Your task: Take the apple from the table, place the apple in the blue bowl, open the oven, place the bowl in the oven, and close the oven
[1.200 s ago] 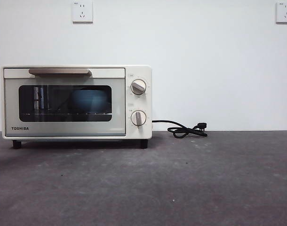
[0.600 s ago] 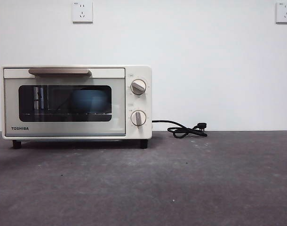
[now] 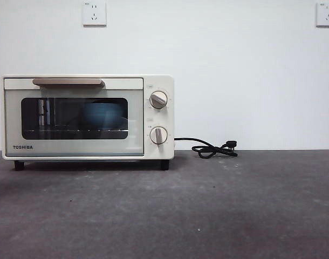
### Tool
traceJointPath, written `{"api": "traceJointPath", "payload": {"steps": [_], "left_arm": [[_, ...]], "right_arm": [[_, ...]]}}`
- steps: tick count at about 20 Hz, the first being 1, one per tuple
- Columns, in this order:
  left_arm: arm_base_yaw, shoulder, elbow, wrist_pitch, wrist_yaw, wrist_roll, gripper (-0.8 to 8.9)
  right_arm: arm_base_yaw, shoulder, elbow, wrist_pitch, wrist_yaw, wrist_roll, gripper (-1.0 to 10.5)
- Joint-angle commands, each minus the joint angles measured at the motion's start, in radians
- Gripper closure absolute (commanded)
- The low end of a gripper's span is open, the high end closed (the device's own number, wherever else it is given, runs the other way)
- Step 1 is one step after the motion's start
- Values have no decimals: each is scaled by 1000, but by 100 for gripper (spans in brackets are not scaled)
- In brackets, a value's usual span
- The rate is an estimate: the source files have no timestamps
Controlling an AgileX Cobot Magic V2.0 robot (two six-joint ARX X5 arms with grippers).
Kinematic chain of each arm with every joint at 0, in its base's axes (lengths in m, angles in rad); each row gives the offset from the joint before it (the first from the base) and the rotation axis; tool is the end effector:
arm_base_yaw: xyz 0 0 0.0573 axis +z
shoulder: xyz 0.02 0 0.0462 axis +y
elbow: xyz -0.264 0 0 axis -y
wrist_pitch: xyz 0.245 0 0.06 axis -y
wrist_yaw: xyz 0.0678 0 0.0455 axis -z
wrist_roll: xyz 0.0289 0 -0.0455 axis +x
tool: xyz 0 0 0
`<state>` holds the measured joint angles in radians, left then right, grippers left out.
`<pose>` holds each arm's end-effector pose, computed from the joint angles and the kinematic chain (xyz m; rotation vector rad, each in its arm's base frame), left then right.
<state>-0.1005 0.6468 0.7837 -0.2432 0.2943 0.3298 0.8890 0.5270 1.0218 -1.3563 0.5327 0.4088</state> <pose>0.1372 -0.0223 0.3453 0.3148 0.0405 -0.4083 0.0362 0.0213 0.3351 -0.1745 0.7013 0.1913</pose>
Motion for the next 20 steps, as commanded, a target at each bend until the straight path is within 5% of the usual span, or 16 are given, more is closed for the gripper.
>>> {"api": "traceJointPath", "payload": {"steps": [1,8,20], "left_arm": [[13,-100,-205,80,-43,0,817],[16,-382,-618,214,-204,-174,817],[76,-594,-776,155,-257,-274,817]], "right_arm": [[1,0,-5,-21,3,9,945],[1,0,-5,-21,3,9,945],[1,0,-5,-21,3,9,945]]}}
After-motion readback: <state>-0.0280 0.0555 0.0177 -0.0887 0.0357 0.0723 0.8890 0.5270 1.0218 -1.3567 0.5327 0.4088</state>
